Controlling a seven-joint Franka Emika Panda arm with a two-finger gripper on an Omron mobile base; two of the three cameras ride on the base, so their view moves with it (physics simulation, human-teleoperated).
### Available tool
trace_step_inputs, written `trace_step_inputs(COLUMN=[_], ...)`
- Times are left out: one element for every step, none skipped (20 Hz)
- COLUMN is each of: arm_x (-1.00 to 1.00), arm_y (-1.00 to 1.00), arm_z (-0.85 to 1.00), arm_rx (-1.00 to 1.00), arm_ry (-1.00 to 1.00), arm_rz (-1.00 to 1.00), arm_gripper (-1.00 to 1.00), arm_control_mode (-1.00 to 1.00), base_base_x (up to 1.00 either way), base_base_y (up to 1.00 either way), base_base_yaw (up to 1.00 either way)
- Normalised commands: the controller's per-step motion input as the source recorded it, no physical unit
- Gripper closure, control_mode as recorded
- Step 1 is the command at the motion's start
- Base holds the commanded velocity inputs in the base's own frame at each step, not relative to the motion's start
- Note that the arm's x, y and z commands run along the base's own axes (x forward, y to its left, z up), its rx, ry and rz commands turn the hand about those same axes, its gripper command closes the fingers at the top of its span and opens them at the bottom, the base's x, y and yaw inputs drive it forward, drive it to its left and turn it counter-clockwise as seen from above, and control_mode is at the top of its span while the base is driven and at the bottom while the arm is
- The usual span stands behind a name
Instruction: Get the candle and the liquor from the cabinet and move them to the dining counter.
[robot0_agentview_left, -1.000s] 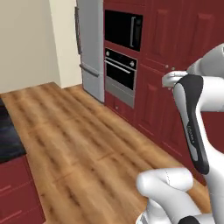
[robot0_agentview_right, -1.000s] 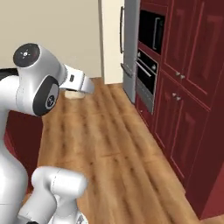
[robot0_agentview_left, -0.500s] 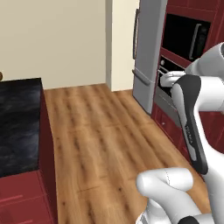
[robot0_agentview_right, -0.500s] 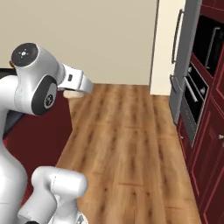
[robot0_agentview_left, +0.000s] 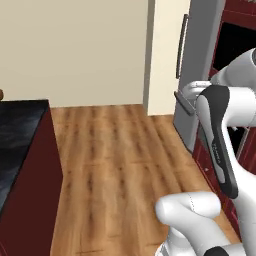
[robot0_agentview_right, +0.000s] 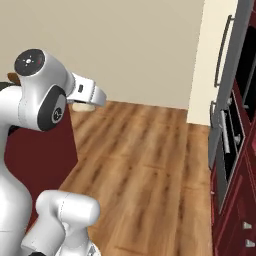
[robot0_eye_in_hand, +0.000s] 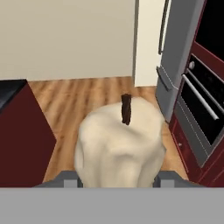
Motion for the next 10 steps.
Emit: trace_step_inputs(arm_x=[0.0, 0.0, 0.0, 0.0, 0.0, 0.0, 0.0, 0.0, 0.0, 0.0], arm_y=[0.0, 0.0, 0.0, 0.0, 0.0, 0.0, 0.0, 0.0, 0.0, 0.0], arm_z=[0.0, 0.0, 0.0, 0.0, 0.0, 0.0, 0.0, 0.0, 0.0, 0.0], arm_rx=[0.0, 0.0, 0.0, 0.0, 0.0, 0.0, 0.0, 0.0, 0.0, 0.0], arm_ry=[0.0, 0.0, 0.0, 0.0, 0.0, 0.0, 0.0, 0.0, 0.0, 0.0], arm_rz=[0.0, 0.0, 0.0, 0.0, 0.0, 0.0, 0.0, 0.0, 0.0, 0.0], arm_gripper=[1.0, 1.0, 1.0, 1.0, 1.0, 1.0, 1.0, 1.0, 1.0, 1.0], arm_control_mode=[1.0, 1.0, 1.0, 1.0, 1.0, 1.0, 1.0, 1.0, 1.0, 1.0], base_base_x=[1.0, 1.0, 1.0, 1.0, 1.0, 1.0, 1.0, 1.0, 1.0, 1.0], base_base_y=[-0.2, -0.21, -0.28, -0.22, -0.18, -0.18, -0.18, -0.21, -0.24, -0.29], base_base_yaw=[0.18, 0.17, 0.17, 0.17, 0.16, 0.15, 0.15, 0.15, 0.15, 0.15])
